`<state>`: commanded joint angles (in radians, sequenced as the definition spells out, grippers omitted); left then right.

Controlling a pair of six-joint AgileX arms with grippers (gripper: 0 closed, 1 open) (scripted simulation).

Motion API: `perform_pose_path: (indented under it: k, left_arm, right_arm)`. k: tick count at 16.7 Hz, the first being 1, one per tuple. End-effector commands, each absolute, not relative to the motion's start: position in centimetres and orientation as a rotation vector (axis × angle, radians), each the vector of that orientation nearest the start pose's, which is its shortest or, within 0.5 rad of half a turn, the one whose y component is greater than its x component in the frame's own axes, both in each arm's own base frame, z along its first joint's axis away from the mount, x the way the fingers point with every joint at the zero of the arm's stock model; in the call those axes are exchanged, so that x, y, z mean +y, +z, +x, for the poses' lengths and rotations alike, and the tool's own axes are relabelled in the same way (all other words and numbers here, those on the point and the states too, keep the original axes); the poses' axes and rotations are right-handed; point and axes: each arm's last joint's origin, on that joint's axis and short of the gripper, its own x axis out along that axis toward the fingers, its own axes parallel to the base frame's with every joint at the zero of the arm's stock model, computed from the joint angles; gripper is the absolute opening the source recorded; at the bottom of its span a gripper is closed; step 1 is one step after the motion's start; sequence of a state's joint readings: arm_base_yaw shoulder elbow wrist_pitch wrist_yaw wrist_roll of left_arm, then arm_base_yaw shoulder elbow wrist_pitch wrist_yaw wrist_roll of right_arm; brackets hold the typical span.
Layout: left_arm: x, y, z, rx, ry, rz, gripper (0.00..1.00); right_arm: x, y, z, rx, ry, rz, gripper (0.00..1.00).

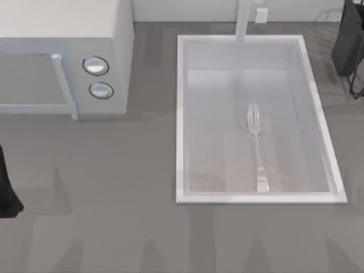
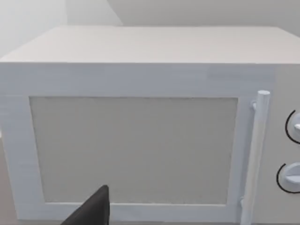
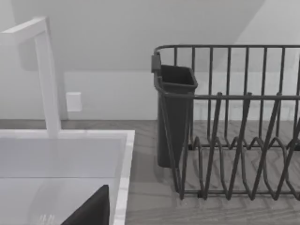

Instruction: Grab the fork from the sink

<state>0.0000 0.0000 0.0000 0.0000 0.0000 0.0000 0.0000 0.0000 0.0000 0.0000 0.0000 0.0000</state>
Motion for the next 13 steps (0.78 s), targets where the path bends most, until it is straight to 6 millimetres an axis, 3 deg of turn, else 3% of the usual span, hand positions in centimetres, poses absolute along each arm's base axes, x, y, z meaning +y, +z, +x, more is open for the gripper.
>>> perform_pose_path:
  k: [9,13]
  left_arm:
    - [-0.1,16.0,10.6,0.000,0.000,0.000,1.00]
    - [-0.1,16.0,10.6,0.000,0.000,0.000,1.00]
  right_arm:
    - [-0.1,16.0,10.6,0.000,0.000,0.000,1.00]
    - [0.0,17.6,10.7,0.055,0.011,0.014,1.00]
